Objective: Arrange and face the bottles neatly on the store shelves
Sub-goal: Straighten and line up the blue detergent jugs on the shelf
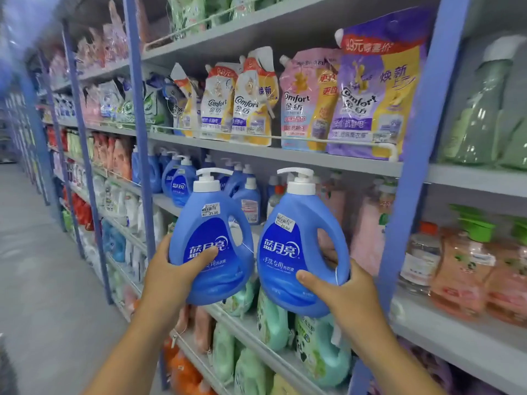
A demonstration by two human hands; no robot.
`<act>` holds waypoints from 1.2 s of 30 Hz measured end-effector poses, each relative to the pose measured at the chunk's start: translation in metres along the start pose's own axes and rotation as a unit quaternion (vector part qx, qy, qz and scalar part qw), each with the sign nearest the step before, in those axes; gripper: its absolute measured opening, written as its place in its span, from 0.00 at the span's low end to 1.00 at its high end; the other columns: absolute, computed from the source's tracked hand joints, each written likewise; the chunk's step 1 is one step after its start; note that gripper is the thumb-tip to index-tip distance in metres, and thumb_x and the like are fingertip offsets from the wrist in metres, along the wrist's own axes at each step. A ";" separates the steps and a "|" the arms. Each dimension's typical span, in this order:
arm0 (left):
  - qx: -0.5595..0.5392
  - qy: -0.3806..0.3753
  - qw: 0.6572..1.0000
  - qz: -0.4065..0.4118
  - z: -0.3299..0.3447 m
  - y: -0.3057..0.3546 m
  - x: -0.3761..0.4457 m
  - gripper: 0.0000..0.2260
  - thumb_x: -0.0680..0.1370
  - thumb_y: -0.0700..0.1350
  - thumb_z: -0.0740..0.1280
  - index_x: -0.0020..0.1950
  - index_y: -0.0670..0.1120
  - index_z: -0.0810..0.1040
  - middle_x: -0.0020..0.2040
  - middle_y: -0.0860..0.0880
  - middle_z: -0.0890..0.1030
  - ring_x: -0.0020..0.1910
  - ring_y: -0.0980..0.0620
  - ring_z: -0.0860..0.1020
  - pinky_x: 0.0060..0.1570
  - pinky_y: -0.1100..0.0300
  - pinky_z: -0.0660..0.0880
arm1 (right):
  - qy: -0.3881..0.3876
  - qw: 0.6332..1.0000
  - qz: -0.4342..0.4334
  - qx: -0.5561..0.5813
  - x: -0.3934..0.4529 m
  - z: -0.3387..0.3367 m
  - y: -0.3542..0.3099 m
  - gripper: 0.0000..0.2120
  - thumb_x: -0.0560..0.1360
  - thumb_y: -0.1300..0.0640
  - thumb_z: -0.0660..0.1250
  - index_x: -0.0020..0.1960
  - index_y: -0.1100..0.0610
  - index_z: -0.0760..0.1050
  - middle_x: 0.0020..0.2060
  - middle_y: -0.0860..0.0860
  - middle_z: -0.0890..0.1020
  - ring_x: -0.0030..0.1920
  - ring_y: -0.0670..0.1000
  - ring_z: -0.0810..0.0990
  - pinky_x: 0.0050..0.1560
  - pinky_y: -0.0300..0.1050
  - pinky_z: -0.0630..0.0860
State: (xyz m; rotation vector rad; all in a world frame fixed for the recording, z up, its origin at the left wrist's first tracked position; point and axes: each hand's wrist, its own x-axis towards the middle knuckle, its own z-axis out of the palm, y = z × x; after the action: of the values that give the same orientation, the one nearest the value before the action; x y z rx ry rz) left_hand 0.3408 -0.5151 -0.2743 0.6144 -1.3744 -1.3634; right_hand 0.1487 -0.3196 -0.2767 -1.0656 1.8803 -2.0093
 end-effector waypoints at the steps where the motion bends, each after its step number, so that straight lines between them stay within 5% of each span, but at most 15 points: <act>1: -0.002 0.003 1.000 -0.003 -0.002 -0.008 0.013 0.28 0.63 0.51 0.85 0.60 0.56 0.79 0.52 0.52 0.86 0.49 0.48 0.86 0.48 0.44 0.84 | 0.004 1.000 0.001 -0.001 0.012 0.011 0.006 0.22 0.66 0.55 0.83 0.58 0.49 0.82 0.50 0.42 0.87 0.51 0.45 0.87 0.54 0.54 0.84; 13: 0.065 0.002 0.998 0.005 0.007 -0.072 0.179 0.22 0.66 0.51 0.82 0.56 0.60 0.78 0.50 0.57 0.86 0.49 0.51 0.86 0.46 0.48 0.84 | 0.062 0.998 0.014 -0.010 0.160 0.113 0.095 0.17 0.66 0.50 0.83 0.52 0.46 0.82 0.47 0.38 0.87 0.48 0.41 0.86 0.52 0.52 0.84; 18: 0.072 -0.019 0.997 0.002 0.013 -0.103 0.237 0.24 0.65 0.52 0.84 0.57 0.57 0.79 0.51 0.54 0.86 0.49 0.52 0.86 0.45 0.50 0.84 | 0.090 0.994 0.022 -0.059 0.186 0.140 0.115 0.17 0.66 0.48 0.82 0.52 0.45 0.81 0.46 0.36 0.86 0.47 0.36 0.84 0.49 0.43 0.82; 27: 0.023 -0.156 0.987 -0.035 0.000 -0.170 0.352 0.32 0.60 0.53 0.84 0.62 0.51 0.79 0.54 0.49 0.87 0.52 0.47 0.86 0.48 0.51 0.83 | 0.199 0.970 0.058 -0.128 0.232 0.193 0.151 0.26 0.59 0.39 0.82 0.54 0.46 0.81 0.49 0.38 0.86 0.50 0.43 0.85 0.52 0.53 0.83; 30: 0.025 -0.228 0.972 -0.051 0.002 -0.185 0.392 0.32 0.61 0.47 0.85 0.62 0.52 0.78 0.52 0.51 0.87 0.50 0.49 0.86 0.45 0.55 0.84 | 0.223 0.962 0.071 -0.143 0.242 0.208 0.155 0.24 0.64 0.49 0.83 0.57 0.49 0.81 0.51 0.40 0.86 0.52 0.42 0.85 0.54 0.54 0.83; 36: 0.095 -0.370 0.924 0.009 0.014 -0.203 0.445 0.28 0.64 0.51 0.81 0.61 0.58 0.75 0.51 0.63 0.85 0.48 0.62 0.84 0.44 0.65 0.81 | 0.366 0.888 0.033 -0.275 0.254 0.243 0.155 0.36 0.63 0.51 0.83 0.64 0.45 0.67 0.59 0.44 0.79 0.59 0.52 0.80 0.53 0.53 0.77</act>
State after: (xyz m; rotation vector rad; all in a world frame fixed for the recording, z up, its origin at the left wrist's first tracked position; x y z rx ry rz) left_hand 0.1269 -0.9525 -0.3205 0.1947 -2.1265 -1.5282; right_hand 0.0620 -0.6877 -0.3432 -0.2815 2.9376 -2.0496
